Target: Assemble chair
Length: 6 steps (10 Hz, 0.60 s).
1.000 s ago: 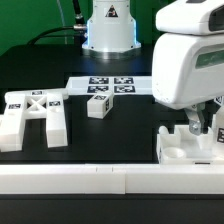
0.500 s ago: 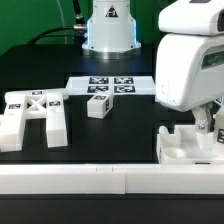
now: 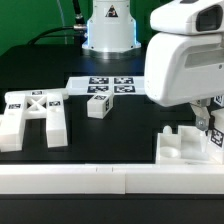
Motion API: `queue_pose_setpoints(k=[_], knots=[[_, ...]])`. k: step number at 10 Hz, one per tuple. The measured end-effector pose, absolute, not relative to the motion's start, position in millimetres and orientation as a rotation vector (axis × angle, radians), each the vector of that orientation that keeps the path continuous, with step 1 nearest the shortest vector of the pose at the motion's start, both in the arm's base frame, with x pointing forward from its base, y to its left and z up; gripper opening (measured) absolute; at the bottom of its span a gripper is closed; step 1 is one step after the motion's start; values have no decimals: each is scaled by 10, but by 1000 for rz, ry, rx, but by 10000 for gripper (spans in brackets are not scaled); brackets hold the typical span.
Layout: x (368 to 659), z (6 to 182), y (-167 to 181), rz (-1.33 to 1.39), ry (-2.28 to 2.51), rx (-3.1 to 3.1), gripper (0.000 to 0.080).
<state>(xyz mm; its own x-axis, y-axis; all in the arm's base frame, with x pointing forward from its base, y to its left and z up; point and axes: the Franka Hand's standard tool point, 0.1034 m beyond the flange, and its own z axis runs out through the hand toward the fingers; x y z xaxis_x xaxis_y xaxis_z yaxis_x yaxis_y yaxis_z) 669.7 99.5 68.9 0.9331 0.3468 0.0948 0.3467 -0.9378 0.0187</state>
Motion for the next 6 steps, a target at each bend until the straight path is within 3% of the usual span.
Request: queue_pose_setpoints(k=[6], knots=[[6684,686,1079,136,-451,3171,288]])
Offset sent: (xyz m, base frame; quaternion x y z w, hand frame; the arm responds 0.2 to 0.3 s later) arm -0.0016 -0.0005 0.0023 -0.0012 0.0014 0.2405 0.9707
